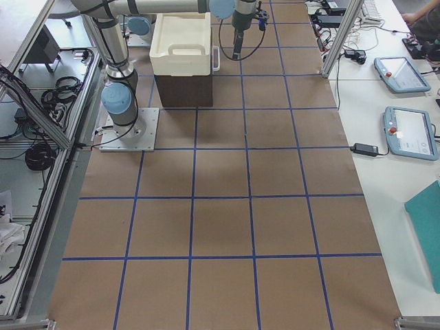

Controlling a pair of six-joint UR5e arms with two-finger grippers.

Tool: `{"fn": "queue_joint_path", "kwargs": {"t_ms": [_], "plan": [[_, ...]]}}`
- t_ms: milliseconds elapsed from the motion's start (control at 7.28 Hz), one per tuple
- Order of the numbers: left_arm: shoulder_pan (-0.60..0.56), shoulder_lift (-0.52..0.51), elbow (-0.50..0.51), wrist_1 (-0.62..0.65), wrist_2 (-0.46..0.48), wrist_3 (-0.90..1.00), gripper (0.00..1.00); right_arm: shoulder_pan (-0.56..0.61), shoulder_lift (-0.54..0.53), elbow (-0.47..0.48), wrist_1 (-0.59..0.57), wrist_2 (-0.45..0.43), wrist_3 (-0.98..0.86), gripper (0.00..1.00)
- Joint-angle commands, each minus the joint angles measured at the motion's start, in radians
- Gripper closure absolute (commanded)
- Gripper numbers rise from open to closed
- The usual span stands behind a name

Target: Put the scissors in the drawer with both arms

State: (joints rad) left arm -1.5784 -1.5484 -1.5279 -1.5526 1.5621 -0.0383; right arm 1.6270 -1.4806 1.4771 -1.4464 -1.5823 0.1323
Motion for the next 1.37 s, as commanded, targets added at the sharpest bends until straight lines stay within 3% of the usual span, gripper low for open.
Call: {"fn": "queue_joint_path", "kwargs": {"t_ms": [0, 550, 687, 824, 1237], "plan": [[0.0, 0.004, 0.0, -0.001, 0.003, 0.0, 0.0, 0.008, 0.006, 0.002, 0.0, 0.036, 0.003, 0.0], [0.017, 0.004, 0.0, -0.001, 0.001, 0.024, 0.0, 0.008, 0.02, -0.003, -0.077, 0.047, -0.116, 0.0], [0.026, -0.002, -0.002, -0.001, -0.01, 0.151, 0.0, 0.026, 0.029, 0.002, -0.132, 0.05, -0.141, 0.0], [0.046, -0.013, -0.029, -0.004, -0.01, 0.408, 0.0, 0.081, 0.054, 0.0, -0.181, 0.045, -0.19, 0.0], [0.226, -0.07, -0.179, 0.095, 0.007, 1.029, 0.0, 0.137, 0.118, 0.006, -0.173, 0.047, -0.381, 0.0]]}}
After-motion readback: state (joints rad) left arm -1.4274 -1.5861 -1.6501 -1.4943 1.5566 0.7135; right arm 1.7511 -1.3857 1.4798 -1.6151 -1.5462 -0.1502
